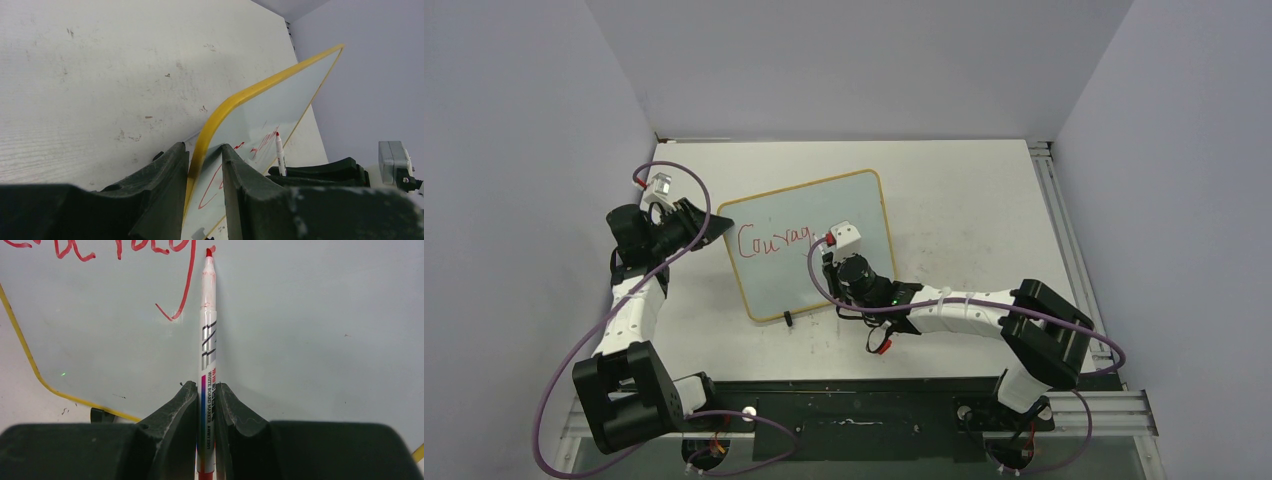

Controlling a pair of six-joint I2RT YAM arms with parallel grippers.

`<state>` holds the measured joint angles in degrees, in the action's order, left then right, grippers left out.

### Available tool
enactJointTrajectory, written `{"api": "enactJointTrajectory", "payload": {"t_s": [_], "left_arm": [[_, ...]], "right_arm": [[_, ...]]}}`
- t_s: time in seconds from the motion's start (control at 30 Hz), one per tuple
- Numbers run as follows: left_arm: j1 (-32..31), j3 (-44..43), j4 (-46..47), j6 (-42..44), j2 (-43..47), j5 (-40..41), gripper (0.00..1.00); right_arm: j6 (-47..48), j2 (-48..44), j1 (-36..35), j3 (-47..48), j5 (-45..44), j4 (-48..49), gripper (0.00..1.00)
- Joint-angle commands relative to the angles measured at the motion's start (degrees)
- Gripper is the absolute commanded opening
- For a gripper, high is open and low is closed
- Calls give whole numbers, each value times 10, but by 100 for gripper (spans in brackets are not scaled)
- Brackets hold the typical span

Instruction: Write a sentence on the whiteboard

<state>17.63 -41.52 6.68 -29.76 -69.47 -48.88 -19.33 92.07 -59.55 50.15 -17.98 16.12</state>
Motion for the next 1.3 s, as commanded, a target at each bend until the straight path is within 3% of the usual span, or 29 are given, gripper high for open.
{"api": "enactJointTrajectory", "payload": {"t_s": [0.0, 1.27], "left_arm": [[3, -12, 7, 6, 2, -9, 29], [3, -12, 7, 7, 1, -10, 29]], "right_arm": [[-10, -15, 7, -3, -22, -1, 5], [7, 13, 19, 36, 7, 5, 5]]}}
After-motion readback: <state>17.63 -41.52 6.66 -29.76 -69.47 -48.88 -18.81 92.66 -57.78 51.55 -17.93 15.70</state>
